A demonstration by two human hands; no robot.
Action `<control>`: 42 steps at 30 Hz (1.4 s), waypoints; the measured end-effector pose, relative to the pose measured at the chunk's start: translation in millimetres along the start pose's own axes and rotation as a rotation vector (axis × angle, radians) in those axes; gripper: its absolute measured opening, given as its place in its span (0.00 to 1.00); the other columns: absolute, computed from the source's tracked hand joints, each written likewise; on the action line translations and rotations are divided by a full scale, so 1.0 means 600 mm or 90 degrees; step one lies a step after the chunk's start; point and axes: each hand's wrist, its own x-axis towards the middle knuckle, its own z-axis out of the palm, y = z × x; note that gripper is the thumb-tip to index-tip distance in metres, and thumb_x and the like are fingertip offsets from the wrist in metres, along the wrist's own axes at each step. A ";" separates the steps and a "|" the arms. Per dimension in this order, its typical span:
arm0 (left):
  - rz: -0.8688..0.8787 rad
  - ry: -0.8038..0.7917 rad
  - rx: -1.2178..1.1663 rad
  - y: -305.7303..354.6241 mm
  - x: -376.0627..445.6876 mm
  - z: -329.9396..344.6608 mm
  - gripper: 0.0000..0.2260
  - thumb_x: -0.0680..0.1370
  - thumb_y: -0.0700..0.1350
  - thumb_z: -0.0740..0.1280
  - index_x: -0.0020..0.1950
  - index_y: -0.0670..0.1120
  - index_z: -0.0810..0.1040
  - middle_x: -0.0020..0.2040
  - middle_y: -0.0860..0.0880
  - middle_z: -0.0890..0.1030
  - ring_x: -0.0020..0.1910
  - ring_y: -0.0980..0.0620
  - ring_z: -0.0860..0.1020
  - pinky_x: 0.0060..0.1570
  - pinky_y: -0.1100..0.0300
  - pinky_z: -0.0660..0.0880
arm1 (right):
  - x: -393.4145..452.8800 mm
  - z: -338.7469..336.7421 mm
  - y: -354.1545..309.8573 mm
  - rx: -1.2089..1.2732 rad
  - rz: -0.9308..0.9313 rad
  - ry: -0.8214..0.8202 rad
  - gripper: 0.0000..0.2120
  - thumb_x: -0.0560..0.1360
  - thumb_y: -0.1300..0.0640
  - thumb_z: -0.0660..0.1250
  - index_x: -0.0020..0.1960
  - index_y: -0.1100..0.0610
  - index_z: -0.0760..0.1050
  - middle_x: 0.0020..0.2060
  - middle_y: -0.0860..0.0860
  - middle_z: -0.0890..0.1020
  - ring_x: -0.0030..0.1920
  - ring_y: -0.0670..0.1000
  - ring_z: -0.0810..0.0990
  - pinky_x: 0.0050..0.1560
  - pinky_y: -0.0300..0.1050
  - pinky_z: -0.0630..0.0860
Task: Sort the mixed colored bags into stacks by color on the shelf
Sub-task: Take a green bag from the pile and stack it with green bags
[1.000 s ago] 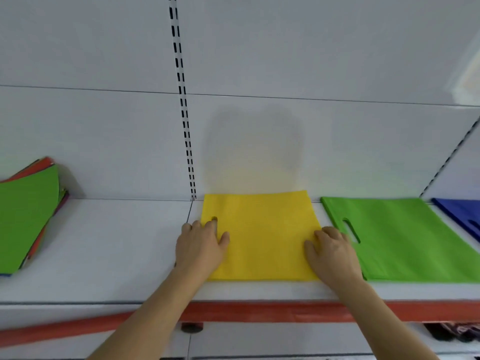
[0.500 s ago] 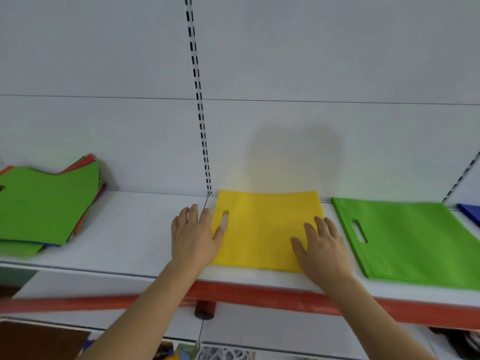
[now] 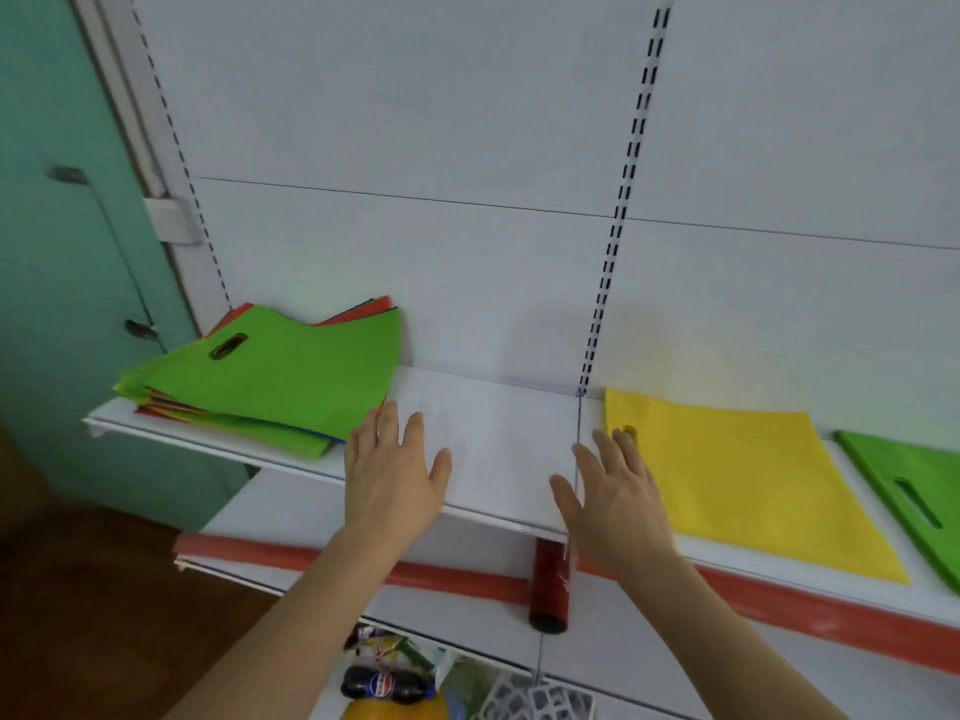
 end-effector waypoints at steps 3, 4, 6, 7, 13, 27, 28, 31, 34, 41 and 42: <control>-0.027 -0.016 0.021 -0.104 -0.001 -0.018 0.30 0.83 0.63 0.56 0.81 0.49 0.65 0.82 0.42 0.62 0.81 0.40 0.58 0.79 0.43 0.56 | 0.008 0.025 -0.102 0.001 -0.035 -0.006 0.32 0.85 0.36 0.51 0.82 0.54 0.64 0.83 0.56 0.61 0.85 0.59 0.50 0.83 0.55 0.51; -0.034 -0.019 0.031 -0.135 -0.002 -0.022 0.30 0.83 0.63 0.55 0.81 0.49 0.65 0.82 0.42 0.62 0.82 0.40 0.57 0.80 0.43 0.55 | 0.010 0.033 -0.132 0.002 -0.044 -0.015 0.32 0.85 0.36 0.51 0.82 0.54 0.64 0.83 0.56 0.61 0.84 0.59 0.50 0.83 0.55 0.51; -0.044 -0.019 0.036 -0.190 -0.002 -0.030 0.30 0.84 0.63 0.53 0.82 0.49 0.64 0.82 0.42 0.62 0.82 0.41 0.57 0.80 0.42 0.55 | 0.019 0.047 -0.188 0.013 -0.062 -0.025 0.32 0.85 0.37 0.53 0.82 0.54 0.65 0.82 0.56 0.62 0.84 0.59 0.52 0.83 0.55 0.51; -0.050 -0.017 0.032 -0.214 -0.001 -0.033 0.30 0.84 0.64 0.52 0.82 0.49 0.64 0.82 0.42 0.62 0.82 0.41 0.57 0.80 0.42 0.55 | 0.027 0.054 -0.214 0.016 -0.071 -0.025 0.32 0.85 0.37 0.54 0.81 0.54 0.66 0.82 0.57 0.63 0.84 0.60 0.53 0.83 0.55 0.52; -0.089 -0.016 0.029 -0.320 0.039 -0.027 0.31 0.84 0.64 0.50 0.81 0.47 0.65 0.81 0.42 0.65 0.81 0.42 0.60 0.80 0.42 0.57 | 0.097 0.091 -0.326 0.028 -0.122 -0.029 0.30 0.84 0.39 0.57 0.79 0.57 0.70 0.80 0.60 0.67 0.82 0.62 0.59 0.81 0.57 0.57; -0.083 -0.040 0.121 -0.436 0.220 -0.001 0.42 0.78 0.76 0.45 0.85 0.52 0.53 0.85 0.39 0.50 0.84 0.39 0.47 0.82 0.39 0.47 | 0.285 0.166 -0.465 -0.004 -0.134 -0.038 0.30 0.84 0.35 0.50 0.79 0.49 0.69 0.79 0.54 0.68 0.80 0.59 0.62 0.79 0.58 0.58; -0.084 -0.051 0.126 -0.438 0.225 0.005 0.42 0.78 0.76 0.43 0.85 0.51 0.52 0.85 0.39 0.49 0.84 0.39 0.46 0.82 0.38 0.46 | 0.288 0.170 -0.466 -0.018 -0.129 -0.045 0.28 0.84 0.36 0.49 0.77 0.48 0.70 0.78 0.51 0.70 0.78 0.57 0.64 0.78 0.58 0.59; -0.066 -0.058 0.150 -0.437 0.227 0.019 0.39 0.80 0.72 0.41 0.84 0.50 0.59 0.84 0.37 0.57 0.83 0.38 0.53 0.81 0.38 0.50 | 0.292 0.177 -0.468 -0.015 -0.110 -0.022 0.24 0.83 0.39 0.52 0.69 0.48 0.76 0.71 0.47 0.75 0.73 0.55 0.70 0.75 0.58 0.62; -0.011 -0.049 0.158 -0.434 0.227 0.025 0.34 0.83 0.67 0.45 0.81 0.48 0.66 0.78 0.39 0.69 0.78 0.39 0.64 0.77 0.40 0.58 | 0.292 0.180 -0.472 -0.011 -0.063 0.000 0.19 0.82 0.41 0.56 0.61 0.49 0.79 0.67 0.47 0.79 0.69 0.55 0.73 0.72 0.58 0.65; 0.025 0.000 0.124 -0.446 0.237 0.005 0.32 0.80 0.68 0.58 0.74 0.45 0.72 0.71 0.42 0.73 0.68 0.41 0.68 0.64 0.45 0.67 | 0.261 0.183 -0.485 0.000 0.104 0.030 0.15 0.82 0.44 0.63 0.53 0.56 0.79 0.63 0.58 0.78 0.66 0.64 0.72 0.58 0.59 0.77; 0.014 -0.006 0.138 -0.452 0.234 0.006 0.33 0.80 0.69 0.56 0.72 0.45 0.75 0.74 0.39 0.71 0.72 0.38 0.65 0.67 0.43 0.64 | 0.255 0.183 -0.487 -0.005 0.124 0.028 0.16 0.82 0.44 0.63 0.54 0.56 0.79 0.63 0.59 0.77 0.66 0.64 0.72 0.57 0.59 0.77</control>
